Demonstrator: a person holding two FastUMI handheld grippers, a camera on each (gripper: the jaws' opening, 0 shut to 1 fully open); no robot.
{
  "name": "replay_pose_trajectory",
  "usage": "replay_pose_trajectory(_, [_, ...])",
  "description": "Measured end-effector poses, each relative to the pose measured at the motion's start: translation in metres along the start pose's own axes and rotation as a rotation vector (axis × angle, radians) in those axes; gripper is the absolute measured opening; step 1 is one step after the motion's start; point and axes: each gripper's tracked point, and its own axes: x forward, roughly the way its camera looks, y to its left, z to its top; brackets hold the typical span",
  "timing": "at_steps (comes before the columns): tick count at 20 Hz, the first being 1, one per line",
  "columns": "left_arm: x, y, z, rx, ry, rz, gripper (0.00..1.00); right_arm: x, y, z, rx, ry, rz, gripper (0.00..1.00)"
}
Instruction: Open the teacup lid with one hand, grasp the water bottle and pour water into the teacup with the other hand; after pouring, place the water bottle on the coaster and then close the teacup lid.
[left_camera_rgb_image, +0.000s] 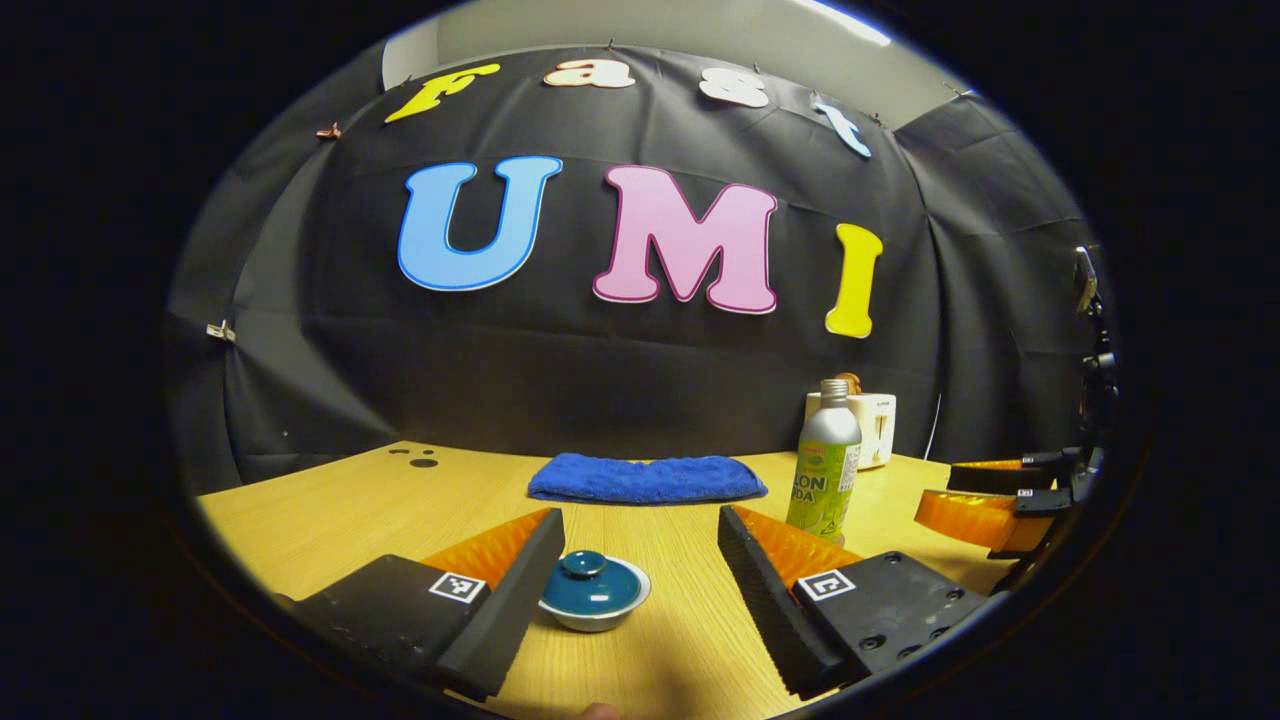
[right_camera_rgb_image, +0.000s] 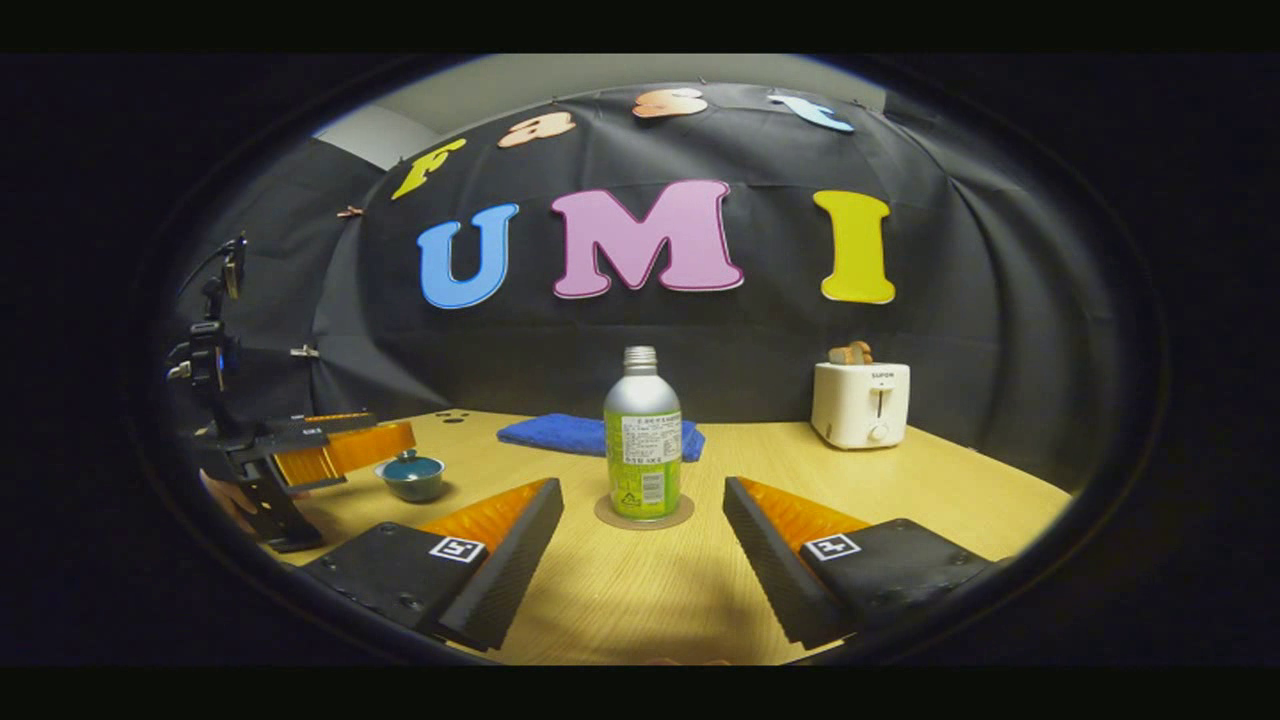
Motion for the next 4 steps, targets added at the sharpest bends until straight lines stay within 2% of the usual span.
replay_pose_trajectory(3, [-0.003, 0.0, -0.0051, 0.016, 0.023, 0.007, 0.98, -0.0002, 0.0024, -0.0001, 0.002, 0.002, 0.011, 1.0])
replay_pose_trajectory(4, [-0.0036, 0.0002, -0.0111, 0.027, 0.045, 0.016, 0.98, 0.0006, 0.0031, -0.0013, 0.002, 0.003, 0.012, 0.96])
